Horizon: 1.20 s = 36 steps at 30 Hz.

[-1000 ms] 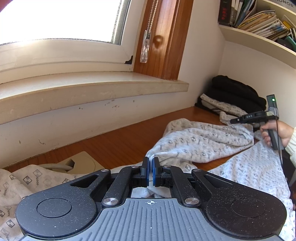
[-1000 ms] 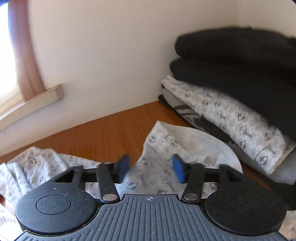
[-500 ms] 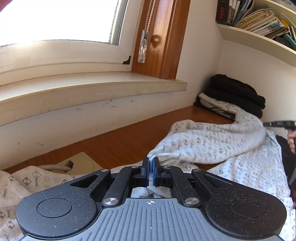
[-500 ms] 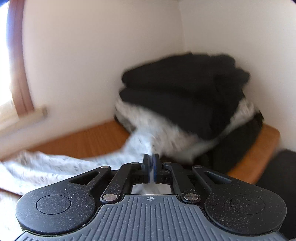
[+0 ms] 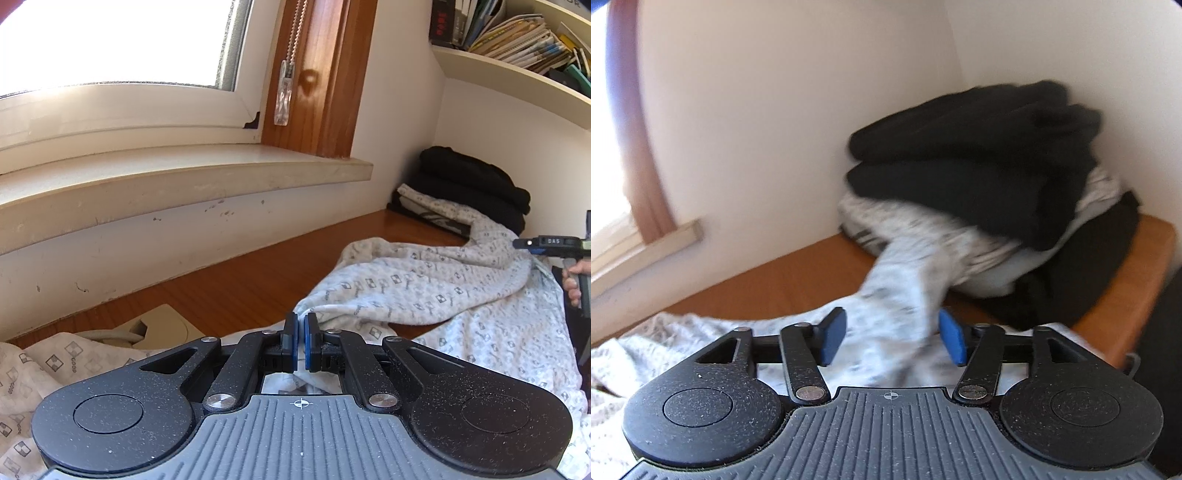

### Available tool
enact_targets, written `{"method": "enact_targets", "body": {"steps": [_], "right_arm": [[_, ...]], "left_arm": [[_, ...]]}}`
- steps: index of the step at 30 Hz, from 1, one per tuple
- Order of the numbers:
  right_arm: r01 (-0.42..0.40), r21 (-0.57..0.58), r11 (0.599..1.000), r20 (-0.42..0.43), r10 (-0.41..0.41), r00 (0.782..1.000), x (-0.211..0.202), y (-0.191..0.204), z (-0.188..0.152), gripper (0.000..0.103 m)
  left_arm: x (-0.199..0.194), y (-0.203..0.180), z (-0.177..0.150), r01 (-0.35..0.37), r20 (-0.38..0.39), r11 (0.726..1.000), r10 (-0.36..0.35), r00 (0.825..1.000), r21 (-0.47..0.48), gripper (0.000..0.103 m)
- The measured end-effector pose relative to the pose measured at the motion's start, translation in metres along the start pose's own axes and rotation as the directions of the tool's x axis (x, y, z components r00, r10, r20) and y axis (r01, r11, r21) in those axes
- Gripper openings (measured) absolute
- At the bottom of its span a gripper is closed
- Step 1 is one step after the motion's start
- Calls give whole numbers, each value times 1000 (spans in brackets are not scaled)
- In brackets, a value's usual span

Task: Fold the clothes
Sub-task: 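Lift the garment with the right tool while the left tool keeps holding its edge, then open the right tool and release the garment near the black bag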

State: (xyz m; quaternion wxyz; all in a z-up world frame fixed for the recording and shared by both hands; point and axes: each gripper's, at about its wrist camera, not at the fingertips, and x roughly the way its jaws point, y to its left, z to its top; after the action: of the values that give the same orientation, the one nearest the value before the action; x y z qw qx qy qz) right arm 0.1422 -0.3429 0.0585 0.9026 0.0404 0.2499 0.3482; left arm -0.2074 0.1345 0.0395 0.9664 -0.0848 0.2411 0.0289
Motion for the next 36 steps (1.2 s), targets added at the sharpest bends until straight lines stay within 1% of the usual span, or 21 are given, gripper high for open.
{"method": "enact_targets", "body": {"steps": [1,2,3,4,5,6,7,9,13,18,21,26,29,31,33,35,36], "right_arm": [[-12,-7,1000,-11,12,1000,5,6,-1,64],[-20,-15,1000,-26,19,999,11,12,-1,64],[-8,-26,1000,-43,7,999,17,16,-1,64],[3,-38,999,-59,-6,998,24,20,0,61],[12,-48,999,-73,-16,997,30,23,1,44],[12,-49,999,-78,-16,997,33,22,3,31],[11,-51,999,-82,-15,997,37,21,5,11],[9,-53,999,-88,-14,996,44,18,10,10],[3,-71,997,-18,-4,1000,45,29,34,8],[31,-91,995,100,-22,995,73,54,76,8],[51,-76,996,129,-41,991,102,64,94,7],[97,-111,989,99,-86,991,154,79,104,7],[114,-144,983,57,-107,993,176,83,105,8],[105,-167,980,-1,-107,994,184,85,104,10],[90,-176,980,-8,-93,996,175,86,105,22],[70,-182,981,0,-71,997,159,87,102,50],[55,-184,981,7,-55,998,150,88,100,54]], "left_arm": [[0,0,0,0,1,1000,0,1000,0,3],[-1,0,0,0,2,1000,0,1000,-1,3],[-1,0,0,1,3,1000,-1,1000,-1,3],[-1,1,0,2,5,1000,-2,1000,-2,3],[-1,1,0,3,7,1000,-3,1000,-3,3],[-1,1,0,4,8,1000,-4,1000,-3,3],[-2,1,0,4,11,1000,-4,1000,-6,3],[-2,4,0,6,18,1000,-6,1000,-26,3],[0,14,1,21,3,997,-21,1000,-78,3],[2,22,0,33,-14,991,-35,999,-127,3],[4,25,-1,39,-27,988,-43,999,-146,3],[6,23,-1,43,-36,989,-49,998,-145,3],[6,21,0,45,-34,990,-50,998,-132,3],[6,20,0,42,-35,991,-47,998,-129,3],[7,20,0,41,-40,991,-47,998,-130,3],[7,19,0,37,-42,991,-43,998,-127,3],[7,18,0,35,-43,992,-40,998,-125,3]]}}
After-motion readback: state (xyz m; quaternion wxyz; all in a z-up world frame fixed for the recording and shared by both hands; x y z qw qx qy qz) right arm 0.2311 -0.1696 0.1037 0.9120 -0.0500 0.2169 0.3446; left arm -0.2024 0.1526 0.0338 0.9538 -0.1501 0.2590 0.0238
